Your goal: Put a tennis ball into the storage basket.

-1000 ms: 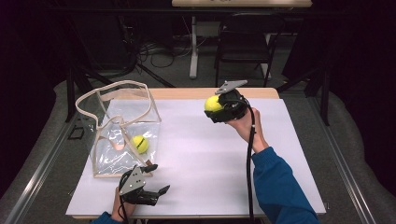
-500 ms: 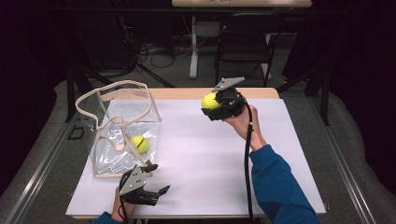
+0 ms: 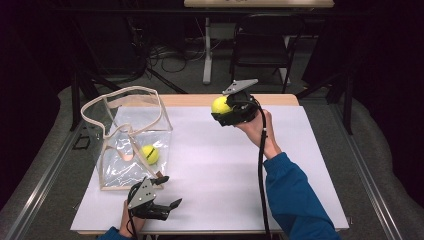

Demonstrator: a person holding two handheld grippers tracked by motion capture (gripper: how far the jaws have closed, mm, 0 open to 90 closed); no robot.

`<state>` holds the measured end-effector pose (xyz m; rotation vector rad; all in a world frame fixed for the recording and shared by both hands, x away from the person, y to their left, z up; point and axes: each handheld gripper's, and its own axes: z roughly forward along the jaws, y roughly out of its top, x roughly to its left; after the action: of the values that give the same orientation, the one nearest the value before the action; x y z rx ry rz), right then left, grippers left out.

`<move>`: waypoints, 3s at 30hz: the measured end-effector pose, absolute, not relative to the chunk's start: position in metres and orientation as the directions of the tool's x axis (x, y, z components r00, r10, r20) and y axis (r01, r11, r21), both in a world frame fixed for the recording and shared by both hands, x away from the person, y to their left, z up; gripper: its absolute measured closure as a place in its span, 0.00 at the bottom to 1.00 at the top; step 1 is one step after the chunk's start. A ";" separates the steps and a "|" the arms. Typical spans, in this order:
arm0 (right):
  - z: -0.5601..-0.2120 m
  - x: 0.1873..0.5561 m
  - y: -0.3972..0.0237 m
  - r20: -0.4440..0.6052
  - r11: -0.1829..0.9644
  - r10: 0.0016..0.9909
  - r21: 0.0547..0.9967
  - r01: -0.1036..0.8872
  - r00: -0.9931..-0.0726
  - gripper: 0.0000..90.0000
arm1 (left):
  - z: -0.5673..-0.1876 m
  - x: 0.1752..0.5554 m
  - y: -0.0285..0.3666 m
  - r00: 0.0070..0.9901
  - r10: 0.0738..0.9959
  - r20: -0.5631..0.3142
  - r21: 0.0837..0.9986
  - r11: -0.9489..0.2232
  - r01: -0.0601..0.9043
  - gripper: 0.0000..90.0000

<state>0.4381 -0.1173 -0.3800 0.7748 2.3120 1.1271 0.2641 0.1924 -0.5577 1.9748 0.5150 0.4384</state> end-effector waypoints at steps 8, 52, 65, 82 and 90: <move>-0.377 0.440 -0.112 -0.150 0.507 0.653 0.815 0.280 -0.743 0.29 | -0.558 0.264 0.192 0.843 0.531 0.082 0.900 -0.402 0.166 0.18; -0.354 0.445 -0.079 -0.180 0.526 0.611 0.820 0.226 -0.771 0.29 | -0.558 0.265 0.193 0.843 0.531 0.084 0.899 -0.405 0.165 0.18; -0.348 0.447 -0.068 -0.192 0.537 0.598 0.817 0.210 -0.778 0.29 | -0.558 0.265 0.193 0.842 0.532 0.083 0.899 -0.405 0.167 0.18; -0.343 0.448 -0.054 -0.193 0.538 0.583 0.820 0.197 -0.789 0.29 | -0.558 0.265 0.193 0.837 0.542 0.082 0.899 -0.402 0.172 0.18; -0.343 0.447 -0.050 -0.192 0.536 0.579 0.822 0.192 -0.793 0.29 | -0.558 0.265 0.193 0.835 0.544 0.080 0.899 -0.400 0.175 0.18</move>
<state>0.4473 -0.0503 -0.3429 0.6268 2.3309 1.1695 0.2649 0.1932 -0.5582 1.9730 0.5323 0.4454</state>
